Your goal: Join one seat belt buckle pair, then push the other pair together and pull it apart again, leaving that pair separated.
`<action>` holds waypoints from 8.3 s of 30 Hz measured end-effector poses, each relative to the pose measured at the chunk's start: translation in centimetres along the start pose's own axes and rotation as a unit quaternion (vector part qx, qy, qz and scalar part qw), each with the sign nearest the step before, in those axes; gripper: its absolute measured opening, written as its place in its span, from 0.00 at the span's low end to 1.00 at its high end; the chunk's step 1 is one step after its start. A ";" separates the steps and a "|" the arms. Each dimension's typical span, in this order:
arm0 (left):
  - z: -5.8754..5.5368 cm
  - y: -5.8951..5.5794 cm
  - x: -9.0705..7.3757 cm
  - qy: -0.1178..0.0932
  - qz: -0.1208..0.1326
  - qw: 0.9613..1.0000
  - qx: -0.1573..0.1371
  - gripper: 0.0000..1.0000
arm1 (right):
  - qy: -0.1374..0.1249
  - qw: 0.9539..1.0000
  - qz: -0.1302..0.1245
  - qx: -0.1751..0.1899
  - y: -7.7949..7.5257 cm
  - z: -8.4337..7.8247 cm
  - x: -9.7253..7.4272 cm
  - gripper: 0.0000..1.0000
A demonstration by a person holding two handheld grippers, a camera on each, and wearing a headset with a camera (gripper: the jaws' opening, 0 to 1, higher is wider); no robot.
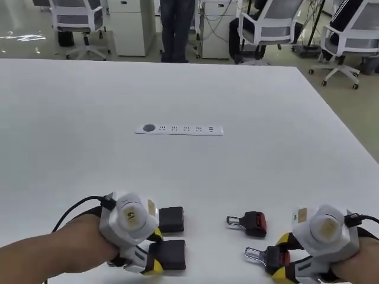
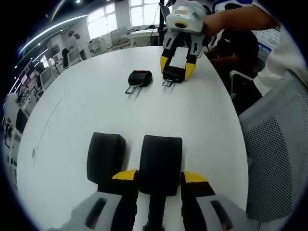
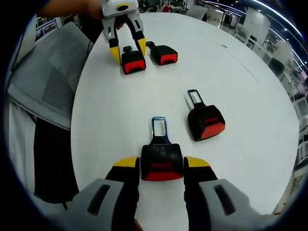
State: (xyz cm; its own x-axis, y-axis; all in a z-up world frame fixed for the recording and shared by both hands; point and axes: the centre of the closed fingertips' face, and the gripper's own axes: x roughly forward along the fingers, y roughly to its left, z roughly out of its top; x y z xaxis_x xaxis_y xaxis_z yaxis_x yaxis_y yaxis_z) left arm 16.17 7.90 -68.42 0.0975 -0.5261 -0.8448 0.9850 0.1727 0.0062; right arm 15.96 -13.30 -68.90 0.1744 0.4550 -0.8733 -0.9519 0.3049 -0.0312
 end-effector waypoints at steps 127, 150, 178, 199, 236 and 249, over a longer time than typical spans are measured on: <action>-0.9 -0.6 0.4 0.063 -0.025 0.997 0.037 0.31 | -0.033 0.991 0.071 -0.113 5.2 12.8 7.1 0.31; -0.8 -0.5 0.4 0.060 -0.025 0.997 0.027 0.32 | -0.047 0.992 0.065 -0.099 5.0 12.7 7.1 0.32; 0.9 2.9 -4.3 -0.004 0.028 0.999 -0.017 0.42 | -0.065 0.994 0.034 -0.077 2.3 12.8 2.1 0.36; 1.5 7.4 -3.2 0.030 0.053 0.998 0.026 0.43 | -0.012 0.998 -0.023 -0.057 -6.3 6.9 0.8 0.36; -0.2 8.2 1.0 0.050 -0.011 0.997 0.054 0.32 | 0.042 0.994 0.052 -0.083 -6.7 4.4 3.0 0.32; -0.1 7.8 1.0 0.065 -0.012 0.997 0.030 0.32 | 0.052 0.993 0.045 -0.092 -6.1 5.9 3.8 0.32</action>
State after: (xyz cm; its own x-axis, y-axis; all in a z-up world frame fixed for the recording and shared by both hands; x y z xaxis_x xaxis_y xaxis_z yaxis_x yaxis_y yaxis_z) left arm 23.89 8.82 -69.24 0.0576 -0.4160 -0.9075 0.9940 0.1089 0.0132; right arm 23.93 -8.51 -69.21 0.0679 0.3826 -0.9214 -0.9941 0.1040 -0.0300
